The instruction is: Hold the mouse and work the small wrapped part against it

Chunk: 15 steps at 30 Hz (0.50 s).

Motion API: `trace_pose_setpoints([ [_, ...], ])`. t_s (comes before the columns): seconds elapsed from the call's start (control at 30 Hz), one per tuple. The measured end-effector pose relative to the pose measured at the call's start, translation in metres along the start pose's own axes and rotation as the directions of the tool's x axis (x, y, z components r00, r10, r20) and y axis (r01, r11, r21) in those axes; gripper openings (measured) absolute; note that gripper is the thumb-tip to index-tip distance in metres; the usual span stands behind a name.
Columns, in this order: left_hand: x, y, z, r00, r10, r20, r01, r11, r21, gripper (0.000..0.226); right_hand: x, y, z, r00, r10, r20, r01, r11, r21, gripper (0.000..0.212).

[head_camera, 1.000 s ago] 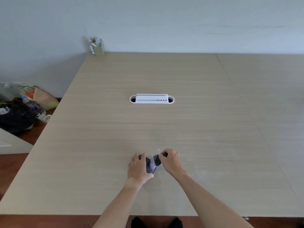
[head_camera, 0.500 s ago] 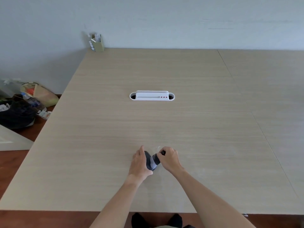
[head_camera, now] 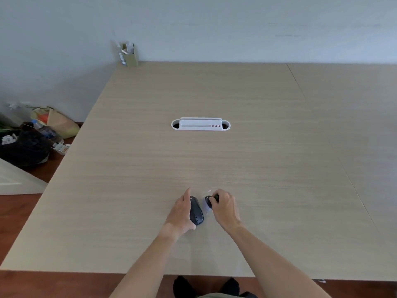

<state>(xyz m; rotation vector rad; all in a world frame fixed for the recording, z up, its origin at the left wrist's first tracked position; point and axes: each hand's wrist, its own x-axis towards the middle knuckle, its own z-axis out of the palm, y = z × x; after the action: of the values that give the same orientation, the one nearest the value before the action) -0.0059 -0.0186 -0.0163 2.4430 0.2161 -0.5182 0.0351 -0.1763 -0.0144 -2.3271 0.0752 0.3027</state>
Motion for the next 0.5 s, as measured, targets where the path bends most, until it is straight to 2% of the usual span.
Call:
trace_pose_setpoints([
  [0.1,0.000,-0.003,-0.001,1.000,0.005,0.030,-0.006,1.000,0.025,0.127,0.002,-0.009,-0.002,1.000,-0.021,-0.018,0.023,0.997,0.080,0.014],
  [0.2,0.001,-0.004,0.000,0.999,0.006,0.037,-0.007,1.000,0.028,0.127,0.003,-0.016,0.000,0.989,-0.033,0.144,0.011,0.989,0.151,0.013],
  [0.23,0.002,-0.004,0.000,0.999,0.005,0.040,-0.006,1.000,0.031,0.127,0.004,-0.013,0.002,0.988,-0.037,0.147,0.017,0.991,0.135,0.014],
  [0.37,0.004,-0.003,0.002,0.999,0.009,0.051,-0.013,0.997,0.075,0.126,0.004,-0.007,0.001,0.999,-0.021,-0.027,0.023,0.999,0.050,0.015],
  [0.5,0.003,0.004,0.008,0.997,0.059,-0.047,-0.057,0.997,0.058,0.106,0.006,-0.016,-0.001,1.000,-0.002,-0.028,0.006,0.989,0.148,0.011],
])
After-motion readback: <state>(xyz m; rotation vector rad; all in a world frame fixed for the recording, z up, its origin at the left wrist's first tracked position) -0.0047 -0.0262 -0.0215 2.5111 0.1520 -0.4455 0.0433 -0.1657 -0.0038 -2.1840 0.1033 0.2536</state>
